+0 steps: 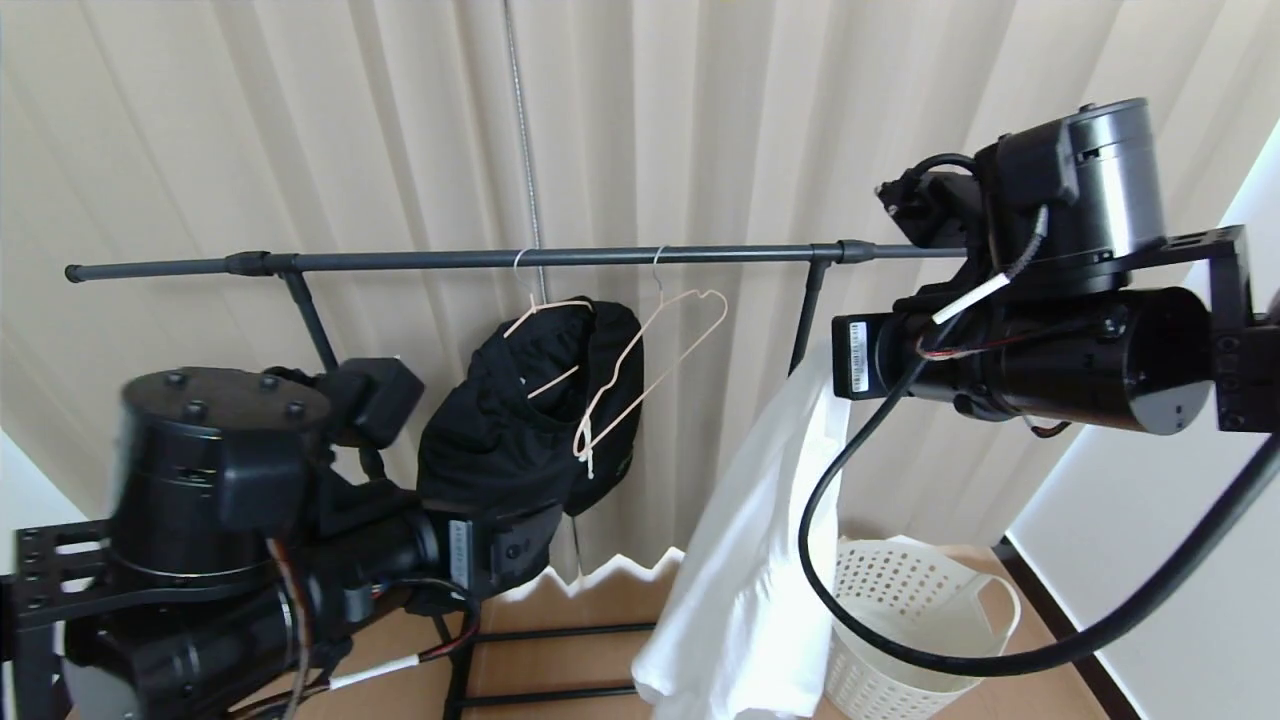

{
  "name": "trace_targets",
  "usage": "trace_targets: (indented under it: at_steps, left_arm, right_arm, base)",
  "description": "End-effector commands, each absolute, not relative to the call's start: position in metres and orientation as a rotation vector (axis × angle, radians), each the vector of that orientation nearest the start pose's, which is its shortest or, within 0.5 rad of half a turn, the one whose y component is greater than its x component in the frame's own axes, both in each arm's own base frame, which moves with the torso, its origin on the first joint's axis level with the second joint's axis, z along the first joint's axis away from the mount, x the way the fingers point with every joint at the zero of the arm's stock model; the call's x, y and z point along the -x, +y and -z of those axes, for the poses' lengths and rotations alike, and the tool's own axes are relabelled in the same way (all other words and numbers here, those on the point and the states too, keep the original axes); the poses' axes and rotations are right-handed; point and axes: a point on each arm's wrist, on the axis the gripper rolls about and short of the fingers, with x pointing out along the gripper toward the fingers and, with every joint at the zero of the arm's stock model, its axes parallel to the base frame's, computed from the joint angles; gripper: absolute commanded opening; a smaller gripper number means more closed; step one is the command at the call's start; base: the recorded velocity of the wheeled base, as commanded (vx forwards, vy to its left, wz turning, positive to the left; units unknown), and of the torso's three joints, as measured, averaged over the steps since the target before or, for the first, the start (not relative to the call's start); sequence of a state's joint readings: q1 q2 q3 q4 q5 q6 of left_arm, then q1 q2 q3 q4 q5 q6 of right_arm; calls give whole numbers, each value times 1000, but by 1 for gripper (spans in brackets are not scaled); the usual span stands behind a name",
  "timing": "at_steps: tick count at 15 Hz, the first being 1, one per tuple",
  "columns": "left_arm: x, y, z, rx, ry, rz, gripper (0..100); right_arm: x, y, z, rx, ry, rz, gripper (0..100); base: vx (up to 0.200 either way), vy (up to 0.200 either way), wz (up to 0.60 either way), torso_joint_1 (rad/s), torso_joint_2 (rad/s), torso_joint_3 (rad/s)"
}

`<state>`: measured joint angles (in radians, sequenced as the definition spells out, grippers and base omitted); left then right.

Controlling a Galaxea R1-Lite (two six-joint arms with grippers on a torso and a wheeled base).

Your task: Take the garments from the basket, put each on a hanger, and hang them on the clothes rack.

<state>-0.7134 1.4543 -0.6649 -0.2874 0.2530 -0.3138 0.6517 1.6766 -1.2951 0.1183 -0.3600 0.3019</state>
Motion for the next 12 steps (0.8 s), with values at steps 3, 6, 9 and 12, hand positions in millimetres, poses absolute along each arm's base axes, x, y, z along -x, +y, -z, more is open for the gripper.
trace_targets:
  at_steps: [3,6,9,12]
  left_arm:
    - [-196,-201,-152,13,580,461,100]
    - [-213,-222,-151,61,531,478,100]
    - [-218,-231,-145,85,536,498,100]
    - [-228,-247,-137,114,540,501,100]
  right_arm:
    - [-267,216,-229,-52,477,-214,0]
    - [-264,233,-220,-44,483,-225,0]
    - [-265,238,-217,-44,473,-220,0]
    - [-262,241,-217,-42,471,-224,0]
  base:
    - [0,0,0,0,0,0]
    - [0,0,0,0,0,0]
    - [0,0,0,0,0,0]
    - [0,0,0,0,0,0]
